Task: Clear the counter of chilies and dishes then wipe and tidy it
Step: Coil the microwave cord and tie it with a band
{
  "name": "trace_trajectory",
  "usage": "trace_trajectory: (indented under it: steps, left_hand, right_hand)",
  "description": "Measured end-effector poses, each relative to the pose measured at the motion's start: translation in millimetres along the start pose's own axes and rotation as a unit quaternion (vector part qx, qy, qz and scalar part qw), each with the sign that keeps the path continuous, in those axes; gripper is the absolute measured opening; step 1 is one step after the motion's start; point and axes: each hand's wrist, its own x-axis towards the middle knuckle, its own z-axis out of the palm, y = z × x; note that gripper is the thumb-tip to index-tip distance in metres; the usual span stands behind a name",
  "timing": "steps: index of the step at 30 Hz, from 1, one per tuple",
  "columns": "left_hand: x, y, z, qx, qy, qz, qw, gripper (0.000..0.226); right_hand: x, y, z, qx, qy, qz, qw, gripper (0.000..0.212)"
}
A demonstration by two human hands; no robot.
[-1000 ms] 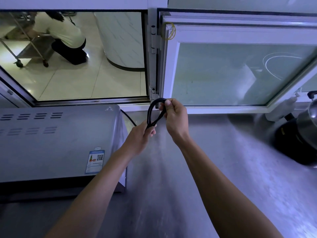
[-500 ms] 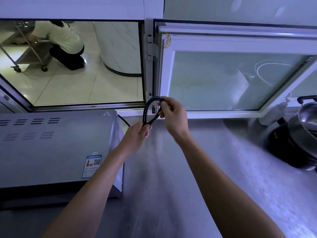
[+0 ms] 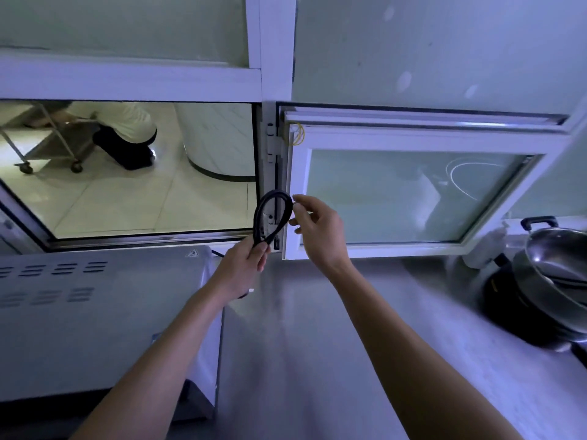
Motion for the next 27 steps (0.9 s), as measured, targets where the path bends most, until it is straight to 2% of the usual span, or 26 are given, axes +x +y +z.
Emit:
trace_trajectory:
  steps: [3,8,11,16,27]
  left_hand:
    - [14.7,12.5,-7.2,-0.019,0.000,0.008,1.000,0.029]
    - [38.6,27.6,-24.0,-0.040,0.003,0.032,0.999,0.030]
    - [51.4,33.3,-33.3,-0.068,-0.001,0.013,0.998,0.030]
    - [71.3,45.0,-46.0,-0.125,-0.002,-0.001,0.992,0.029]
    - [91.7,26.7,-46.5,-0.178,-0.014,-0.011,0.984,0.029]
  right_hand:
    - [12.2,-9.5,1.1,-0.019,-0.001,-0.028,0.999,0.017]
    - [42.0,-21.7,5.6,-0.062,0.031,-0.071,0.995,0.025]
    - [64.2,-33.2,7.7,-0.103,0.075,-0.125,0.984,0.025]
    - [103.3,-50.0,13.2,-0.165,0.090,-0.182,0.965,0.023]
    - [143.2,-50.0,17.5,-0.212,0.122,-0.169,0.955,0.020]
